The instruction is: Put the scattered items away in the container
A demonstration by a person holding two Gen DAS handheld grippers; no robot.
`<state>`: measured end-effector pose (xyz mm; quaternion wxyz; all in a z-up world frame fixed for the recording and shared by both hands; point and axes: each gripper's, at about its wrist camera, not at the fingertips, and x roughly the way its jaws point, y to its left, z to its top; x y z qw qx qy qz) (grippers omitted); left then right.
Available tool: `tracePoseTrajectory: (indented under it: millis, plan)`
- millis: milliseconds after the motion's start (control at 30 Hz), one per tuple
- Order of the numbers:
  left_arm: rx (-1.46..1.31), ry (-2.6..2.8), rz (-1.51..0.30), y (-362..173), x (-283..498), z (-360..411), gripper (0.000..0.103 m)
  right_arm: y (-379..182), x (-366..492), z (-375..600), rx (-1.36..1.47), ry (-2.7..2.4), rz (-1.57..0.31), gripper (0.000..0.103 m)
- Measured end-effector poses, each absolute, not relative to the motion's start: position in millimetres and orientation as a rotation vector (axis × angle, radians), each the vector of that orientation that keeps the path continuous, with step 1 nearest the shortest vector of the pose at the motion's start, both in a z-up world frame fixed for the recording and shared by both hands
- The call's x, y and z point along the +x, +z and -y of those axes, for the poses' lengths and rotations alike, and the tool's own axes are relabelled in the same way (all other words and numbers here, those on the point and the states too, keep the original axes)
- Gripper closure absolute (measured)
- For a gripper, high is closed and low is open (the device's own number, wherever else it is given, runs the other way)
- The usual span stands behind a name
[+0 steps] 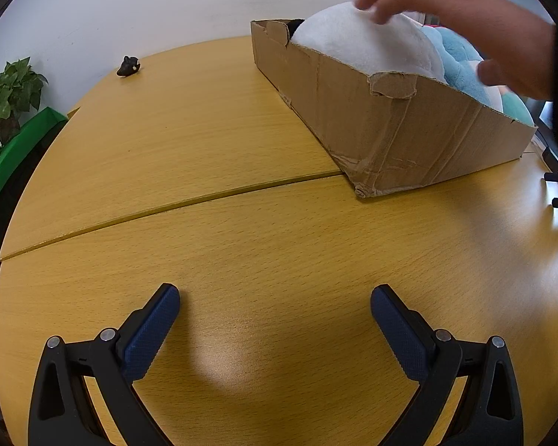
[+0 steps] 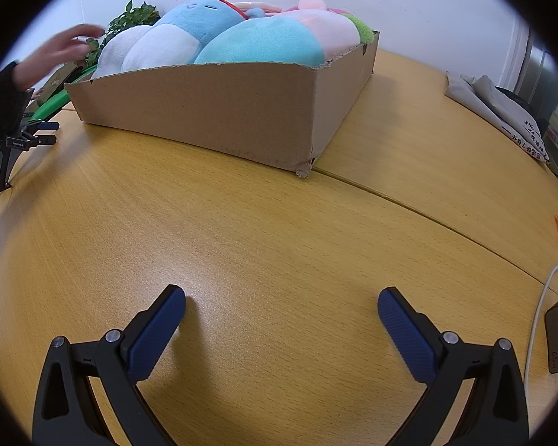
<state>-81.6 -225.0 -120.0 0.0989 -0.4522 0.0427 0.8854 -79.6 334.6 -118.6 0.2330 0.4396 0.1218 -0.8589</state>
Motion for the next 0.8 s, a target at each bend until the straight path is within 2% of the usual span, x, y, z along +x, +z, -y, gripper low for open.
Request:
tracePoseTrajectory:
  millis: [800]
  plan:
    - [-1.337, 2.621, -0.126, -119.7, -81.9, 224.0, 0.0, -119.1, -80.2, -335.5, 1.207, -2.36, -0.335, 0.0]
